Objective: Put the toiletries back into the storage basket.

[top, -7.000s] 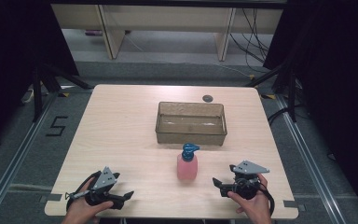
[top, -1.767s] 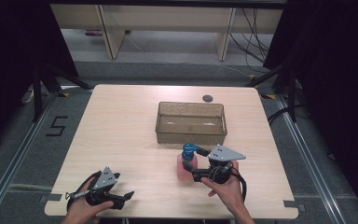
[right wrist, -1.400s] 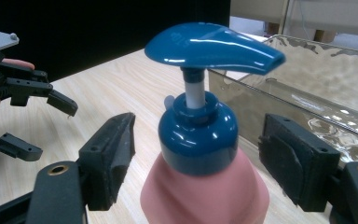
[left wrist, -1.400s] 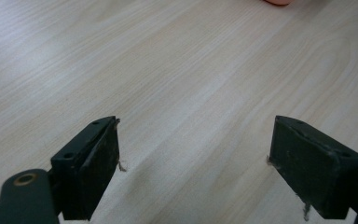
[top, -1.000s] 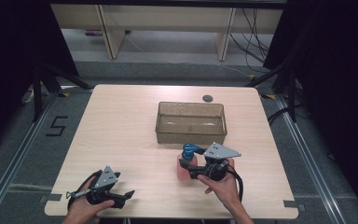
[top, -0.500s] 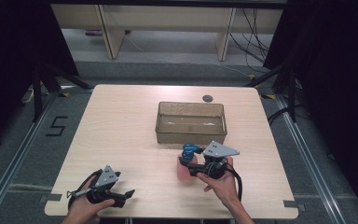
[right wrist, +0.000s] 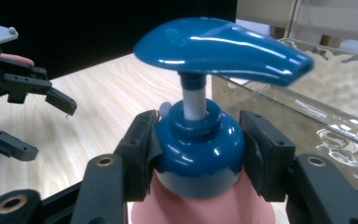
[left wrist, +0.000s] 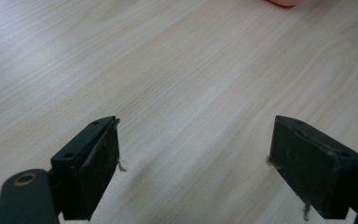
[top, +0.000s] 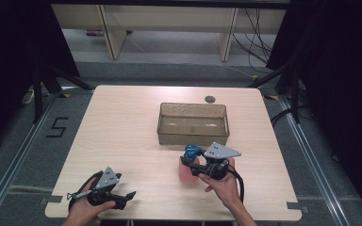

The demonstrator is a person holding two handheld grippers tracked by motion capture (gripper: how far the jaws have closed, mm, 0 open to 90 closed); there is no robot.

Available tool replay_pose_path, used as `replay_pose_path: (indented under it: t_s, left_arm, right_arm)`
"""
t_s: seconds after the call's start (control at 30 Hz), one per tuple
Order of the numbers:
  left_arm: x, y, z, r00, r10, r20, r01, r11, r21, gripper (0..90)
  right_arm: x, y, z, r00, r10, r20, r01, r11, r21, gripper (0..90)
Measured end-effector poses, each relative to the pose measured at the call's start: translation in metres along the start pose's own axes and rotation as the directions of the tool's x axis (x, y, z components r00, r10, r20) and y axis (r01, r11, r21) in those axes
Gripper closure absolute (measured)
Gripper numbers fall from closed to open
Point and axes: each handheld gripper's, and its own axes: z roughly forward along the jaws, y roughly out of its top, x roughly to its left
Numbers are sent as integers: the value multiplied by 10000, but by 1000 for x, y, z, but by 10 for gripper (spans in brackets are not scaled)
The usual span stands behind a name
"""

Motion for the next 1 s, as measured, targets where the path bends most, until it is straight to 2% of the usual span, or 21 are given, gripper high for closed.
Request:
replay_pose_path:
  t_s: [0.03,0.07,0.1,0.13,0.17,0.23,0.37,0.43,0.47,0.5,0.53,0.57,0.63,0.7,0.73,0.77,0.83,0.87,0.93,0.97,1.0]
  left_arm:
    - [-1,0,0,10000,-68,-21,68,10000,10,154]
    - [-3,0,0,9997,-238,77,239,9997,-74,154]
    - [-4,0,0,9994,-329,118,330,9994,-100,154]
    - [-3,0,-1,9998,-188,109,188,9998,2,153]
    - [-3,1,-1,9997,-215,95,215,9998,0,154]
    - [0,1,-1,10000,-50,-11,50,10000,-27,154]
    - [-2,1,0,9999,-152,67,152,9999,-50,154]
    - [-2,0,-1,9997,-213,132,213,9998,-12,154]
    - [-2,0,-1,9997,-227,130,228,9997,-61,154]
    - [0,0,-1,10000,-39,21,39,10000,-12,154]
    - [1,0,-1,10000,73,-25,-73,10000,-42,154]
    - [-1,0,-1,9999,-92,45,92,9999,-85,154]
    - [-2,0,-1,9998,-187,88,188,9997,-127,154]
    - [-2,-1,-1,9998,-174,86,175,9998,-81,154]
    - [-1,-1,-1,9999,-94,46,94,9999,-84,154]
    - [-1,-1,-1,9999,-108,49,108,9999,-81,154]
    - [-1,-1,-1,9999,-144,66,145,9999,-86,154]
    - [-1,-1,-1,9999,-101,61,102,9999,-88,154]
    - [-2,-1,-1,10000,-74,67,74,9999,-88,154]
    - [-2,-1,-2,9997,-175,152,176,9998,-61,154]
    - [-2,-1,-2,9997,-211,142,212,9997,-78,154]
  right_arm:
    - [1,1,-1,9998,-114,147,112,9999,128,505]
    - [3,1,-2,9998,-26,193,23,9998,183,514]
    - [3,1,-1,9992,-317,248,314,9994,124,521]
    - [4,3,-2,9961,-742,475,739,9972,82,531]
    - [6,3,-1,9959,-772,464,770,9970,67,532]
    - [8,4,-2,9960,-653,605,639,9976,257,533]
    - [9,4,-1,9967,-585,567,572,9980,255,534]
    - [9,4,-1,9937,-800,784,792,9968,142,535]
    - [11,4,-1,9956,-628,702,609,9978,279,535]
    - [10,4,-1,9948,-706,737,691,9973,233,535]
    - [11,4,-1,9959,-589,691,570,9980,284,535]
    - [11,4,0,9969,-579,534,568,9982,207,535]
    - [12,5,-1,9963,-584,624,574,9982,176,535]
    - [12,6,-1,9959,-648,633,641,9979,131,535]
    - [12,8,-3,9936,-805,790,799,9967,106,535]
    - [13,9,-3,9957,-627,678,621,9980,113,535]
    - [12,10,-4,9959,-607,670,599,9981,134,535]
    - [10,11,-4,9932,-853,787,863,9962,-99,535]
    - [11,12,-6,9961,-523,710,518,9986,88,535]
    - [10,13,-5,9945,-677,795,682,9977,-37,535]
    - [11,13,-7,9965,-389,735,385,9992,71,535]
